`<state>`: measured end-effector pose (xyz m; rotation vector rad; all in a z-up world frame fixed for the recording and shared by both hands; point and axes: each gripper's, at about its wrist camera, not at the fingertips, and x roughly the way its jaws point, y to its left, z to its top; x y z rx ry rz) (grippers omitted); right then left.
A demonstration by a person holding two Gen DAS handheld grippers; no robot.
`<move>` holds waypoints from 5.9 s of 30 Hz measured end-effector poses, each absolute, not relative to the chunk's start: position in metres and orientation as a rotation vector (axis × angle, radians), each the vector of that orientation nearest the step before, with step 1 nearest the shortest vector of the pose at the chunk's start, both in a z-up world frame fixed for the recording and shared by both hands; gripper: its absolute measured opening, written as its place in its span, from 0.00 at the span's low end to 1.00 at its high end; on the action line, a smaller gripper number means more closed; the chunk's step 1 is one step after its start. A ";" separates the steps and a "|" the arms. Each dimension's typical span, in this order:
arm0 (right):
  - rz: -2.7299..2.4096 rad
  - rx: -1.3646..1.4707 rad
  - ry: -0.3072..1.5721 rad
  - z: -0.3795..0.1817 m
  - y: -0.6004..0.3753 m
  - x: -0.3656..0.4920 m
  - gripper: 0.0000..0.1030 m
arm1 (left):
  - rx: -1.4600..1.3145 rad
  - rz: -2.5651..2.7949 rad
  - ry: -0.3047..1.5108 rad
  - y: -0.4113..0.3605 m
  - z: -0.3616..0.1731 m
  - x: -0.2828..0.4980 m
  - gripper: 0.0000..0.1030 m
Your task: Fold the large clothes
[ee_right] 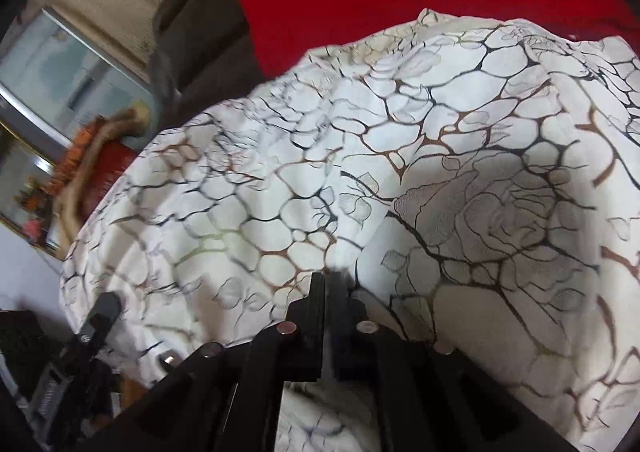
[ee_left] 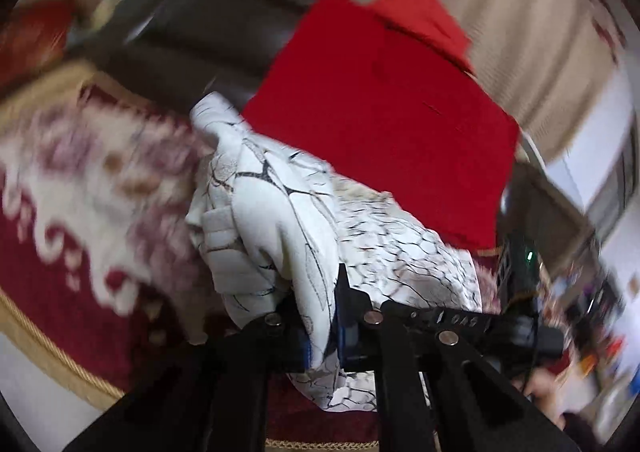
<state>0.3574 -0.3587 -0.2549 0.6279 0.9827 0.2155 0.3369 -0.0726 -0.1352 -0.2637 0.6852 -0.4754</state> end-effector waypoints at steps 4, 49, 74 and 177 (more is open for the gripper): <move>0.251 0.763 0.822 -0.231 -0.411 0.326 0.08 | -0.052 -0.538 0.623 -0.123 -0.104 0.318 0.07; 0.330 0.943 0.852 -0.211 -0.525 0.382 0.78 | 0.450 -0.941 0.652 -0.300 -0.192 0.223 0.07; 0.067 0.634 0.996 -0.241 -0.588 0.357 0.05 | 0.396 -1.217 0.708 -0.366 -0.191 0.204 0.03; -0.003 0.399 0.867 -0.200 -0.455 0.218 0.07 | 0.348 -0.698 0.719 -0.243 -0.213 0.262 0.62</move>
